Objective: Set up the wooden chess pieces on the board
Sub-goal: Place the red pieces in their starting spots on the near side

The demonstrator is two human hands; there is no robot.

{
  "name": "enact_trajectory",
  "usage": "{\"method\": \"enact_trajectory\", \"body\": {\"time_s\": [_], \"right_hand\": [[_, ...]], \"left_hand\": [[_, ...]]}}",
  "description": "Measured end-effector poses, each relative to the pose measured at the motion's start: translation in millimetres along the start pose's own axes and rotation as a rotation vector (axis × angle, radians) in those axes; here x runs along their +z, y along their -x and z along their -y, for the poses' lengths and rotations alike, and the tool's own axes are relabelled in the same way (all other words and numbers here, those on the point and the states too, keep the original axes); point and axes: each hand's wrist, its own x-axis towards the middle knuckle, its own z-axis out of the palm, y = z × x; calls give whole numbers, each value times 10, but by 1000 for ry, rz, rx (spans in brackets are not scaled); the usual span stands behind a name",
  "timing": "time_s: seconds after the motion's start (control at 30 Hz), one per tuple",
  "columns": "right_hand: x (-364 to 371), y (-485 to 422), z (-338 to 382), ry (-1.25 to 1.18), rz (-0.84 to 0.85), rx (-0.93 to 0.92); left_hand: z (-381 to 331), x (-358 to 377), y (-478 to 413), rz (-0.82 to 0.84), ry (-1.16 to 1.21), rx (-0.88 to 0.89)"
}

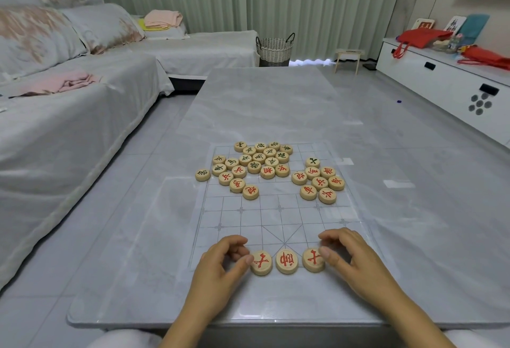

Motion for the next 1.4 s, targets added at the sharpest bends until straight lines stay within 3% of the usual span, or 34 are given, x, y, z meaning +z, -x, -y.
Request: {"method": "enact_trajectory", "body": {"time_s": [0.17, 0.3, 0.4, 0.63, 0.97, 1.1, 1.23, 1.4], "right_hand": [[-134, -188, -5, -162, -93, 131], [-289, -688, -47, 30, -253, 178], [-358, -1181, -151, 205, -276, 209], [-363, -1879, -246, 524, -134, 347], [-547, -2057, -215, 482, 36, 445], [-538, -2021, -168, 588, 13, 400], [-639, -1873, -49, 557, -154, 247], [-565, -1019, 138, 392, -2, 52]], "left_hand": [[-10, -6, 1, -4, 21, -11], [-14, 8, 2, -20, 4, 0], [-12, 17, -4, -22, -13, -13], [33, 7, -25, -15, 51, -39], [56, 31, -51, -37, 44, -25], [14, 9, -36, -32, 18, -60], [-6, -13, -21, -26, 36, -103], [-6, -33, -29, -23, 89, -121]]}}
